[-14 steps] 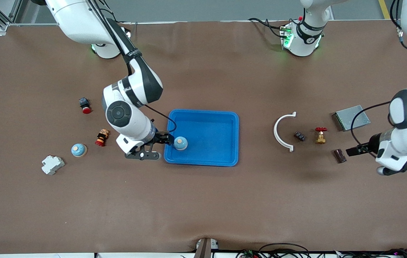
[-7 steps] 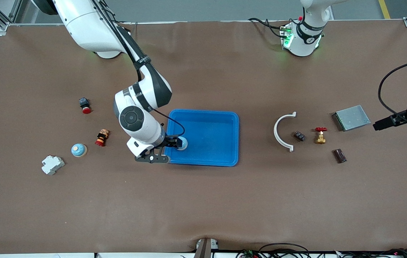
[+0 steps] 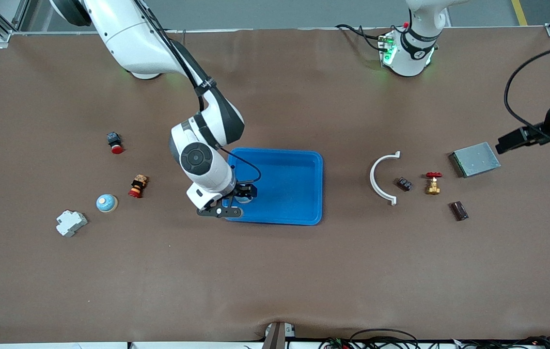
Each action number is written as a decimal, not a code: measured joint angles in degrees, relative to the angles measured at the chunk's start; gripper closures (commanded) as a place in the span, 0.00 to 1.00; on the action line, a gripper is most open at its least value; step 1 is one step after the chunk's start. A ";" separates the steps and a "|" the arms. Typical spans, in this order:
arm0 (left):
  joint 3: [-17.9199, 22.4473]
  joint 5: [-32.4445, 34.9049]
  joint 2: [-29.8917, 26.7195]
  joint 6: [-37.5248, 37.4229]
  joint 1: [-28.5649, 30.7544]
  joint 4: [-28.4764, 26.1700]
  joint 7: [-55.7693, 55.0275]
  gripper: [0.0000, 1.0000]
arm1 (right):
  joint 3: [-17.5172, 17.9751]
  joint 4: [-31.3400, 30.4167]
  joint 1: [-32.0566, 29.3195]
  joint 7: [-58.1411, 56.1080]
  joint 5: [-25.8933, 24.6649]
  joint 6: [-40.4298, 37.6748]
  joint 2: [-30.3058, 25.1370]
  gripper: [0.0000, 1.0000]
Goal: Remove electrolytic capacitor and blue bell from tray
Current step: 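Place the capacitor by the brass valve while the right gripper reaches the tray, then grasp the second bell with the right gripper while the left gripper withdraws, then carry the bell out of the tray toward the white block with the right gripper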
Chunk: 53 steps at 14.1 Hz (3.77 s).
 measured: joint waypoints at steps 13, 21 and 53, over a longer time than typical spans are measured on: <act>15.62 -2.87 -8.43 -0.24 -15.19 -6.38 7.39 0.00 | -0.02 0.13 2.23 0.00 -0.13 2.67 4.57 0.00; 15.43 -2.87 -10.63 -1.35 -18.29 -8.65 7.31 0.00 | -0.04 0.16 2.33 -0.04 -0.56 3.25 5.86 0.00; 15.62 -2.87 -10.72 0.06 -17.97 -9.77 7.45 0.00 | -2.06 7.91 -17.11 -52.27 -6.86 -22.45 -4.89 0.84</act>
